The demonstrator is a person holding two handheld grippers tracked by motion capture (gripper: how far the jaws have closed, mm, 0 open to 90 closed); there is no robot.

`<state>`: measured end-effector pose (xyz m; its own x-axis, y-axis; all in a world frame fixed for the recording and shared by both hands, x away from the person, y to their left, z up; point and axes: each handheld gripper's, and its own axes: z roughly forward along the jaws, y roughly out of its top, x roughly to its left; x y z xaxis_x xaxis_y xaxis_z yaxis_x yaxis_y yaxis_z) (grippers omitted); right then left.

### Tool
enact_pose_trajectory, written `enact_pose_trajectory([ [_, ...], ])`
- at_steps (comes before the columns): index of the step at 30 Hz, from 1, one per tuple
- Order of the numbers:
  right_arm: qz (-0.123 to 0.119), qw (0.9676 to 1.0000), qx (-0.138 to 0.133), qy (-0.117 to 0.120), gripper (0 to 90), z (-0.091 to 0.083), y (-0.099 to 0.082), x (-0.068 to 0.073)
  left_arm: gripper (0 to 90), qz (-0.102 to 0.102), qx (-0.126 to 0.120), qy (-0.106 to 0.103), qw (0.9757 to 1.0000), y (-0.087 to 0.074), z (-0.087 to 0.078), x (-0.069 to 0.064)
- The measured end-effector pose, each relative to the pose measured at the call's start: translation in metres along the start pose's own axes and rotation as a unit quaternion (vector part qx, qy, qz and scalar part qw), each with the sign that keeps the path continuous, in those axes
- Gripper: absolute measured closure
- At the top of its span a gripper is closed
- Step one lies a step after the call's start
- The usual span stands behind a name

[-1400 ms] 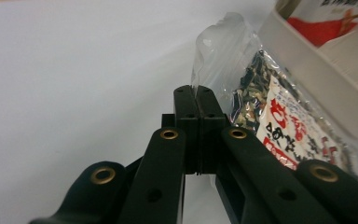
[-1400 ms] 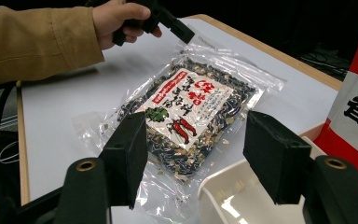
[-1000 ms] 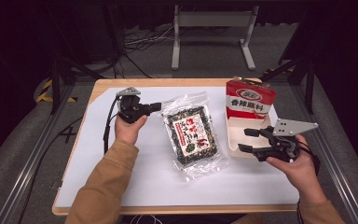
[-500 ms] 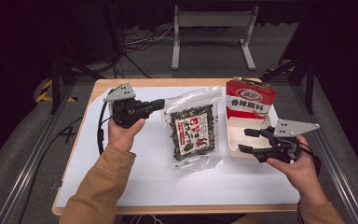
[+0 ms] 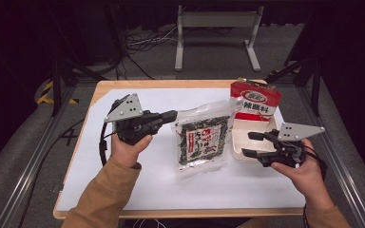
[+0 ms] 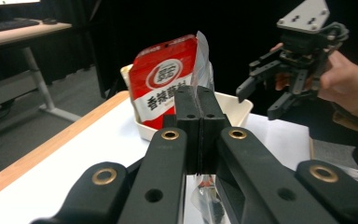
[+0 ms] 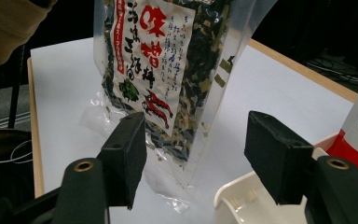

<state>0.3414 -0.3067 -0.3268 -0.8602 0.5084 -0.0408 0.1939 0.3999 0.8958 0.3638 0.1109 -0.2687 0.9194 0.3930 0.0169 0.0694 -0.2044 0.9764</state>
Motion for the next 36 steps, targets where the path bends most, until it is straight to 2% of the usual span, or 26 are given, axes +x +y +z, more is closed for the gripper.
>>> enact_pose_trajectory([
  [4,0.004,1.0000,0.003,0.005,37.1,0.001,0.001,0.001,90.0,0.010,-0.001,-0.012,0.9999,0.003,-0.001,-0.006],
  [7,0.005,0.9999,0.007,0.011,37.2,0.005,0.003,0.001,90.0,0.012,-0.001,-0.024,0.9996,0.004,-0.001,-0.009],
  [14,0.004,0.9997,0.015,0.020,37.1,0.014,0.009,0.000,90.0,0.016,-0.002,-0.037,0.9992,0.006,-0.003,-0.013],
  [18,0.005,0.9993,0.017,0.032,36.7,0.022,0.013,-0.001,90.0,0.021,-0.002,-0.044,0.9988,0.007,-0.003,-0.017],
  [21,0.014,0.9984,0.007,0.055,37.1,0.027,0.014,-0.005,90.0,0.022,-0.001,-0.048,0.9986,0.008,-0.003,-0.018],
  [23,0.013,0.9981,0.005,0.060,38.4,0.029,0.014,-0.007,90.0,0.024,-0.001,-0.051,0.9984,0.008,-0.004,-0.019],
  [36,-0.027,0.9963,0.011,0.081,44.4,0.045,0.024,0.000,90.0,0.026,-0.001,-0.062,0.9977,0.008,-0.004,-0.021],
])
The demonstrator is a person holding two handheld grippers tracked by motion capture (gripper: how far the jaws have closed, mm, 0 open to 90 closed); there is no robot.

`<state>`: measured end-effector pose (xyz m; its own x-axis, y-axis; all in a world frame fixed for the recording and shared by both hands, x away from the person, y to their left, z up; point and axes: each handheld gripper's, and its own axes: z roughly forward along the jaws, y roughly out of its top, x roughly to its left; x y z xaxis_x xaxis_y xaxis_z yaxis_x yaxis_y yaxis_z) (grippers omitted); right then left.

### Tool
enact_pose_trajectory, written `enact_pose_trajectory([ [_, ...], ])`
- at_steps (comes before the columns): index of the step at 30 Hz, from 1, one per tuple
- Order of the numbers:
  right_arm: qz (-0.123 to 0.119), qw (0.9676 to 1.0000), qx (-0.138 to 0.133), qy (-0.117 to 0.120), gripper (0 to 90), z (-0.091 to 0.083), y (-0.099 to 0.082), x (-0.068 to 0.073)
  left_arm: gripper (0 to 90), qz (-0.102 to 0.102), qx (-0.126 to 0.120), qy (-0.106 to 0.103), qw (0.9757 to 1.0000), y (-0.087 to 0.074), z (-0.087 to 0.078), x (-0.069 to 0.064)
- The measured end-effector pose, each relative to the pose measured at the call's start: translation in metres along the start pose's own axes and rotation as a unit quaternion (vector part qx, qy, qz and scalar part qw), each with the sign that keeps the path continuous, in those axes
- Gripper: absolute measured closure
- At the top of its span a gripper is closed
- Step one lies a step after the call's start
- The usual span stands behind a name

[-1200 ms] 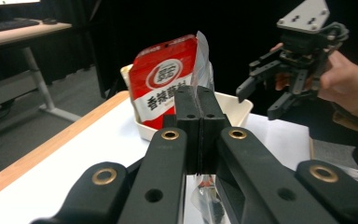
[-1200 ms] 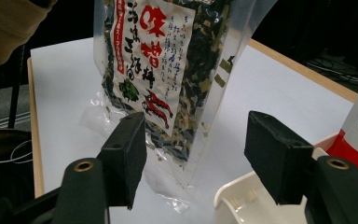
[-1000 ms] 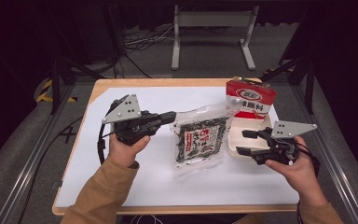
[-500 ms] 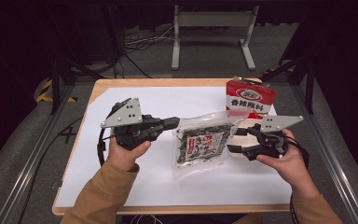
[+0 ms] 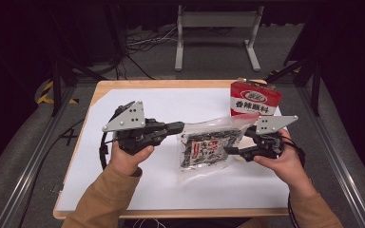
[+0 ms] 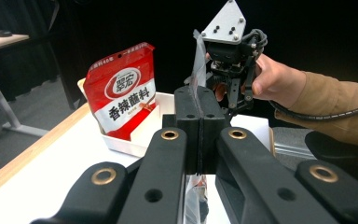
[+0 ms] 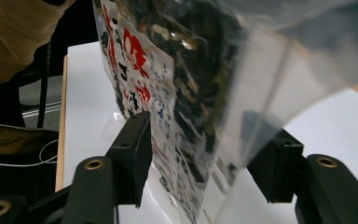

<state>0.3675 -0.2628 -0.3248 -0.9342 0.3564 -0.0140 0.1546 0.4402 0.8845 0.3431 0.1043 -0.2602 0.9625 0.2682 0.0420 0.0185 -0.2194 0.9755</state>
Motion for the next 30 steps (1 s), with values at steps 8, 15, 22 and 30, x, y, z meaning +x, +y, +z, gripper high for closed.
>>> enact_pose_trajectory([
  [8,-0.024,0.9995,0.009,0.017,56.5,0.005,0.005,0.001,90.0,-0.002,-0.001,-0.001,1.0000,-0.001,-0.001,0.001],
  [15,-0.031,0.9987,-0.004,0.041,67.7,0.002,0.007,0.001,90.0,-0.013,-0.009,0.006,0.9999,-0.004,-0.005,0.007],
  [22,-0.032,0.9975,-0.004,0.063,73.6,0.000,0.010,0.004,90.0,-0.025,-0.013,0.009,0.9996,-0.006,-0.008,0.013],
  [30,-0.035,0.9973,0.000,0.065,75.1,-0.004,0.017,0.010,86.8,-0.033,-0.013,0.008,0.9993,-0.010,-0.010,0.021],
])
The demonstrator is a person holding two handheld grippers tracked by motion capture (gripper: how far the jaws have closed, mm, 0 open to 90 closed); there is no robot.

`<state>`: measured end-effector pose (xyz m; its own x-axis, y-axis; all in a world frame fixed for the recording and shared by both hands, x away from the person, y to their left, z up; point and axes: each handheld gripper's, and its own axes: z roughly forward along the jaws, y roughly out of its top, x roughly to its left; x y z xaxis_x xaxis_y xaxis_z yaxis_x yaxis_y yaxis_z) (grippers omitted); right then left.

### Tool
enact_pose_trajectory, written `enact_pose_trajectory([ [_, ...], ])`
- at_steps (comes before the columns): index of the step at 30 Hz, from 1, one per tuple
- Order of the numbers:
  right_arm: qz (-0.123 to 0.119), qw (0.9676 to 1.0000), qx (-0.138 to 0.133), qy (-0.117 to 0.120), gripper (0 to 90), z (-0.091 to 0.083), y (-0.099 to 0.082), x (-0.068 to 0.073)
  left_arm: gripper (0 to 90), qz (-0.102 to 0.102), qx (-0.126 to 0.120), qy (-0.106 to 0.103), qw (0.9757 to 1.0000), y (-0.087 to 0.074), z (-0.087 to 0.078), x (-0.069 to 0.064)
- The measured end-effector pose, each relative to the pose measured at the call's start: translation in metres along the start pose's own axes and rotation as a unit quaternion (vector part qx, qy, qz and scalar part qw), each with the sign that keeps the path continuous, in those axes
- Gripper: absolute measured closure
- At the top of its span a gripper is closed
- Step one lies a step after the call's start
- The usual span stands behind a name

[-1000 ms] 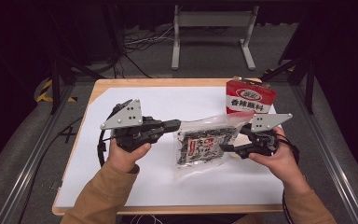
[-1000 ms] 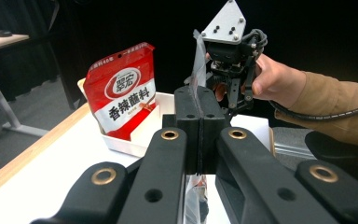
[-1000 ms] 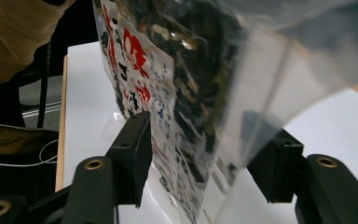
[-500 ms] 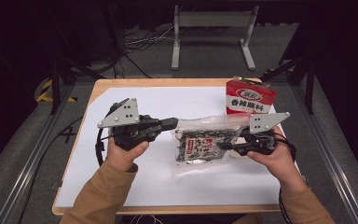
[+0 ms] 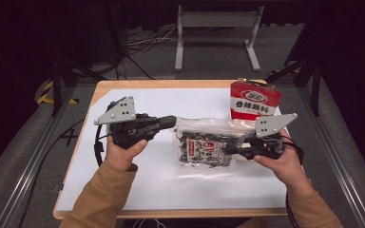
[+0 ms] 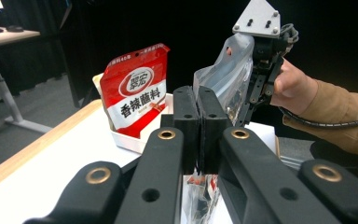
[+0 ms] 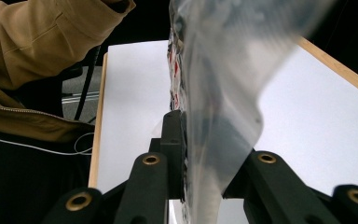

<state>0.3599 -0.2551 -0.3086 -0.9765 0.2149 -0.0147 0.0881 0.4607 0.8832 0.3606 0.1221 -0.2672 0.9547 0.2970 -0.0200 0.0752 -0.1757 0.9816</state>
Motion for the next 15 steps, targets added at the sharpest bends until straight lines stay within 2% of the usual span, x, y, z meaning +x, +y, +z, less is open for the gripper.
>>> enact_pose_trajectory([
  [4,0.004,1.0000,-0.003,-0.001,75.3,-0.003,0.002,0.000,78.1,-0.008,0.001,-0.002,1.0000,-0.002,0.000,0.003],
  [7,0.012,0.9998,-0.013,0.001,75.4,-0.006,0.004,0.000,65.3,-0.011,0.004,0.002,0.9999,-0.002,0.000,0.004],
  [10,0.012,0.9999,-0.008,-0.007,75.4,-0.012,0.008,0.001,55.4,-0.010,0.012,0.009,0.9998,-0.003,-0.001,0.003],
  [15,0.013,0.9997,-0.001,-0.020,75.3,-0.025,0.016,0.001,49.0,-0.003,0.030,0.019,0.9994,-0.006,-0.003,0.004],
])
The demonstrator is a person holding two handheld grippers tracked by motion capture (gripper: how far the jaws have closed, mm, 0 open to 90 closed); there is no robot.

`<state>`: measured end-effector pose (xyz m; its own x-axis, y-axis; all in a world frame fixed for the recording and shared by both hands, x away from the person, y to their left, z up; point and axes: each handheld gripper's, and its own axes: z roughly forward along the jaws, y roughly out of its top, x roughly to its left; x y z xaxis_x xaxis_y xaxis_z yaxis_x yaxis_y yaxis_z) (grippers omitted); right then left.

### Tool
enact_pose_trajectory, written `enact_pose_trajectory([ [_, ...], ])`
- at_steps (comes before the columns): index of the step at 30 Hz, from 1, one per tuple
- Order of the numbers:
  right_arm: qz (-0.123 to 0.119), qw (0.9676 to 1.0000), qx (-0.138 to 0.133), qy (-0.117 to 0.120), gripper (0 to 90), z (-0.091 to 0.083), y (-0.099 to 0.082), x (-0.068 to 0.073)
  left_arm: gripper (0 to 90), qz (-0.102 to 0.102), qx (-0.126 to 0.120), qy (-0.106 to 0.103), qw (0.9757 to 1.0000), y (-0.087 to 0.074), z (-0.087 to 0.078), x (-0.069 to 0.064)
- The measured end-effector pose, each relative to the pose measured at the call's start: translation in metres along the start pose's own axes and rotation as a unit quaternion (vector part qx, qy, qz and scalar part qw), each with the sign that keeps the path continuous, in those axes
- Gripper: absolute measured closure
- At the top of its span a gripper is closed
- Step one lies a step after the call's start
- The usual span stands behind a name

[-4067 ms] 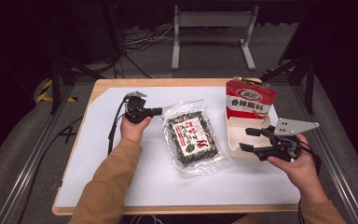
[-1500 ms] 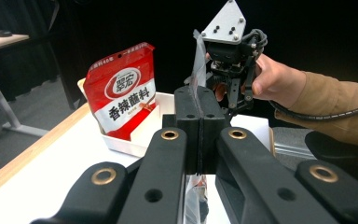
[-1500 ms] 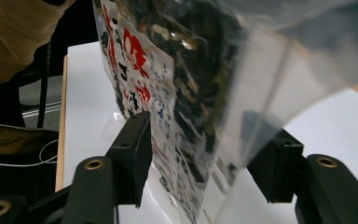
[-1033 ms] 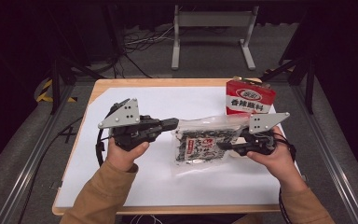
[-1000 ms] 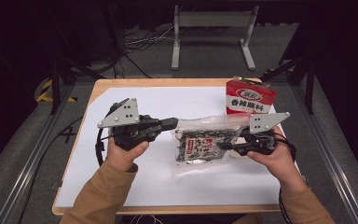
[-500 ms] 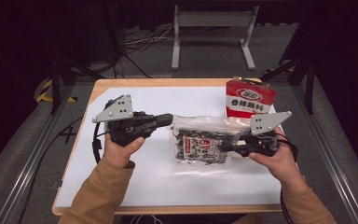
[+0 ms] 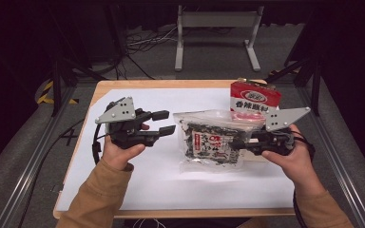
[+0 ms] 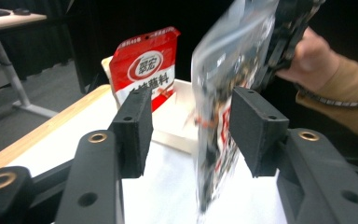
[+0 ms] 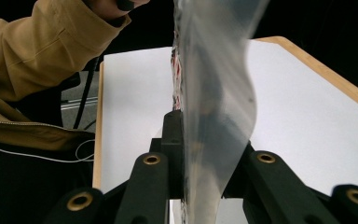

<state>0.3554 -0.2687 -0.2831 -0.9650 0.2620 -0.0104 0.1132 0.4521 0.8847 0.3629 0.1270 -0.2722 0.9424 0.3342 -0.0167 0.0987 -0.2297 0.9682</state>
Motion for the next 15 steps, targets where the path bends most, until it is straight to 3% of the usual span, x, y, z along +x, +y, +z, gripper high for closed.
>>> enact_pose_trajectory([
  [5,0.021,0.9997,0.002,-0.012,75.2,-0.014,0.007,-0.001,45.9,-0.003,0.012,0.008,0.9999,-0.004,0.000,0.002],
  [9,0.025,0.9985,0.002,-0.049,75.3,-0.027,0.013,-0.002,44.1,-0.011,0.020,0.022,0.9995,-0.010,-0.003,0.006],
  [15,0.036,0.9975,0.002,-0.061,75.2,-0.042,0.018,-0.008,40.5,-0.031,0.035,0.037,0.9982,-0.020,-0.006,0.015],
])
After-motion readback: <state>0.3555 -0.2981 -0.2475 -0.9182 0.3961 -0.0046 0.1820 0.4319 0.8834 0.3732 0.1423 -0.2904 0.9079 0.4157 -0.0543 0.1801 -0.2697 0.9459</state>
